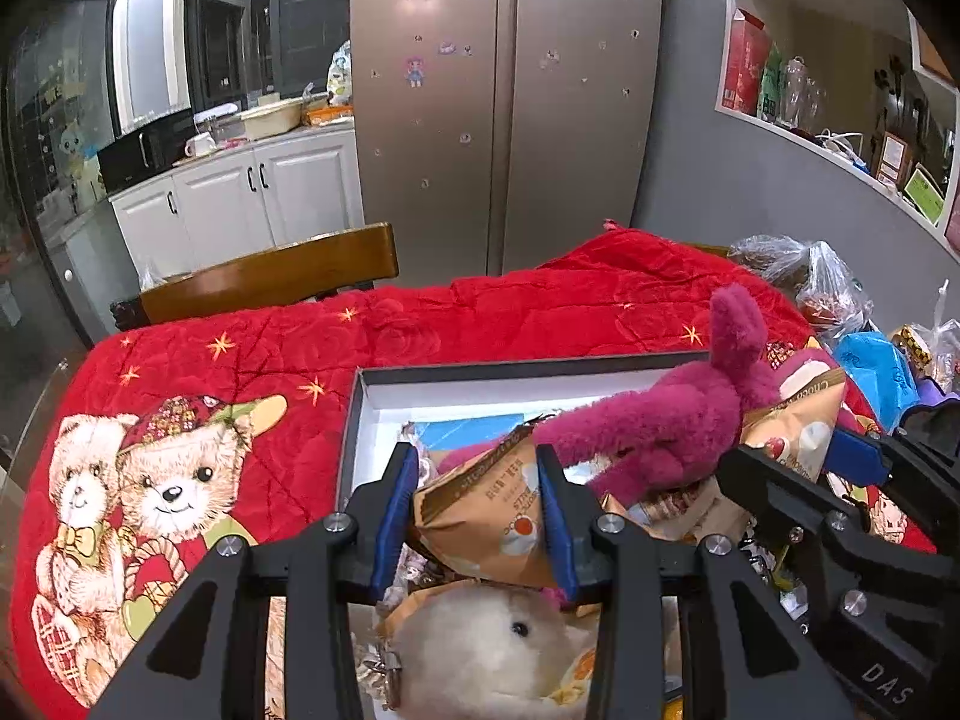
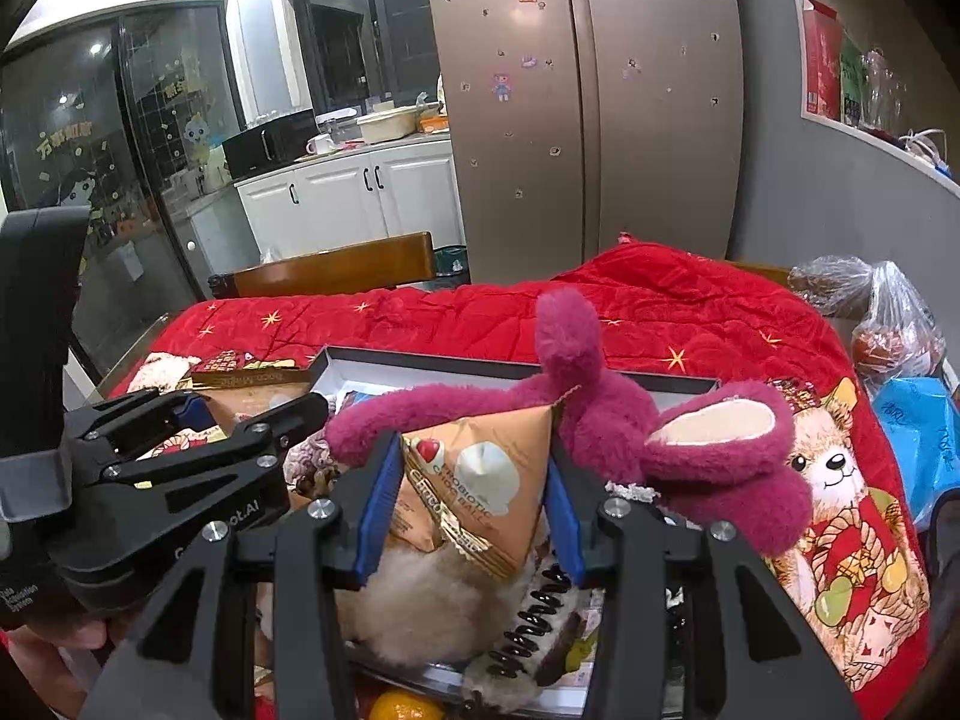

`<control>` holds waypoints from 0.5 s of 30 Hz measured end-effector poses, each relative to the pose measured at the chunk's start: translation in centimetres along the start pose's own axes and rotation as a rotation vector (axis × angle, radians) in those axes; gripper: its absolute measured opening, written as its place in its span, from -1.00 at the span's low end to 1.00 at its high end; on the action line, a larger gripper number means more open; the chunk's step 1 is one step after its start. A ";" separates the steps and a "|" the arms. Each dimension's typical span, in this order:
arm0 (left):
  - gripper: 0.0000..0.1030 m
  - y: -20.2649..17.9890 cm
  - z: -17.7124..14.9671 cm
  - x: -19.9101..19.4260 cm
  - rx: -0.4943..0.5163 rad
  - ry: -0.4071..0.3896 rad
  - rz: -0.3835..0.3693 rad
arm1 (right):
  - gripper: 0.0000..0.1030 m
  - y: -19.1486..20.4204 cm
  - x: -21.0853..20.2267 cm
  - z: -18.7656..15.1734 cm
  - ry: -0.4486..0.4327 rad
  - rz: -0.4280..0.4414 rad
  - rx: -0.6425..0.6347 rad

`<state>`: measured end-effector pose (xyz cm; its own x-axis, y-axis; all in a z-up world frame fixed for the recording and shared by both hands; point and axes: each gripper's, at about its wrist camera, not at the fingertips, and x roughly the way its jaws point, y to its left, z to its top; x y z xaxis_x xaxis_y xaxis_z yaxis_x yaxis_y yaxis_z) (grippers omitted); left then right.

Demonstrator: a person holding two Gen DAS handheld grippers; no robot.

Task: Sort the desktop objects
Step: 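Carry both snack packets over the black tray and open both tools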

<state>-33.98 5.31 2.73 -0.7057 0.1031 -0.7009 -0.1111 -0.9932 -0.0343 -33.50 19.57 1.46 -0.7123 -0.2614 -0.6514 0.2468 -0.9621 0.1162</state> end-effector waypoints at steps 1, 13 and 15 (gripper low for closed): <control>-0.23 0.0 0.0 0.1 0.000 0.004 0.000 | -0.11 0.0 0.0 0.0 0.002 -0.003 -0.002; -0.22 0.4 0.0 0.1 -0.014 -0.001 -0.010 | -0.08 0.8 0.2 -0.3 0.005 -0.043 -0.030; -0.05 0.4 0.0 0.0 -0.005 -0.006 -0.001 | -0.01 0.7 0.2 -0.2 0.010 -0.047 -0.025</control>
<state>-34.06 4.89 2.74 -0.7099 0.1044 -0.6965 -0.1084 -0.9934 -0.0384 -33.37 18.85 1.28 -0.7166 -0.2154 -0.6634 0.2296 -0.9710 0.0672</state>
